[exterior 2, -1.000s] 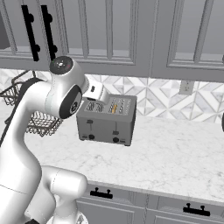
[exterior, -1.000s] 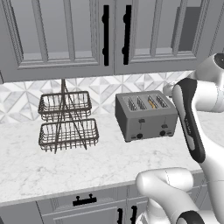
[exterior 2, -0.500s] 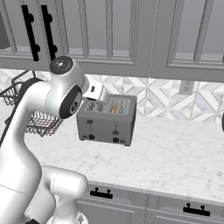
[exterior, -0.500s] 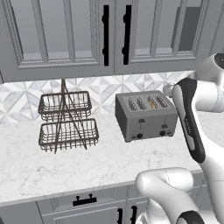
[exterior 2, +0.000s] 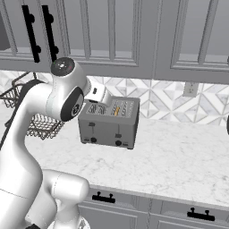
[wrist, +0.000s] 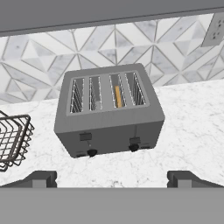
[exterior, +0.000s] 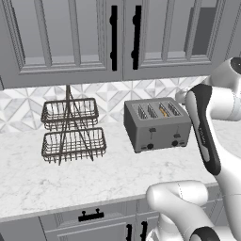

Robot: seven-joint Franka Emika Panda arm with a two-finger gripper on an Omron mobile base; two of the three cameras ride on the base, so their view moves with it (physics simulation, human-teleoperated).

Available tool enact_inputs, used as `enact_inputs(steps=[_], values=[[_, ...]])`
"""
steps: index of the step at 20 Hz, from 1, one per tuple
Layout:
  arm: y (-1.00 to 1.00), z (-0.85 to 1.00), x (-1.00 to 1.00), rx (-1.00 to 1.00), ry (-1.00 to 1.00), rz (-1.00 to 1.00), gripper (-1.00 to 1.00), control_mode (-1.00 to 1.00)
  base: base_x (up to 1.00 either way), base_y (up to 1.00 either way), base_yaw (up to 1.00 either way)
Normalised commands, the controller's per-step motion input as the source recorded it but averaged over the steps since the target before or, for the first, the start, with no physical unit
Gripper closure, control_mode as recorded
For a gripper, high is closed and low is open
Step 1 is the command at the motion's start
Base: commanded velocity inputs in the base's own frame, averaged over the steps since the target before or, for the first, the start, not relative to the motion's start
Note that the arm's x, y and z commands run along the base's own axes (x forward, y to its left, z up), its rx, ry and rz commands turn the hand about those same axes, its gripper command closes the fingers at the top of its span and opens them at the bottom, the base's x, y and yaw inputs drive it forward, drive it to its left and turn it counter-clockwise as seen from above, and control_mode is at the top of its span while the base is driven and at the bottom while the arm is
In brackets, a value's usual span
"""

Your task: Start the toaster. Once the lever pops up, take the bread to the plate on the dining counter.

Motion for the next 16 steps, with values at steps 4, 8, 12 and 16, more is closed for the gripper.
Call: enact_inputs(steps=[4, 8, 12, 16], values=[[0.00, 0.00, 0.00, 0.00, 0.00, 0.00, -1.00, -1.00, 0.00, 0.00, 0.00], [0.00, 0.00, 0.00, 0.00, 0.00, 0.00, -1.00, -1.00, 0.00, 0.00, 0.00], [0.00, 0.00, 0.00, 0.00, 0.00, 0.00, -1.00, -1.00, 0.00, 0.00, 0.00], [0.00, 0.00, 0.00, 0.00, 0.00, 0.00, -1.00, -1.00, 0.00, 0.00, 0.00]])
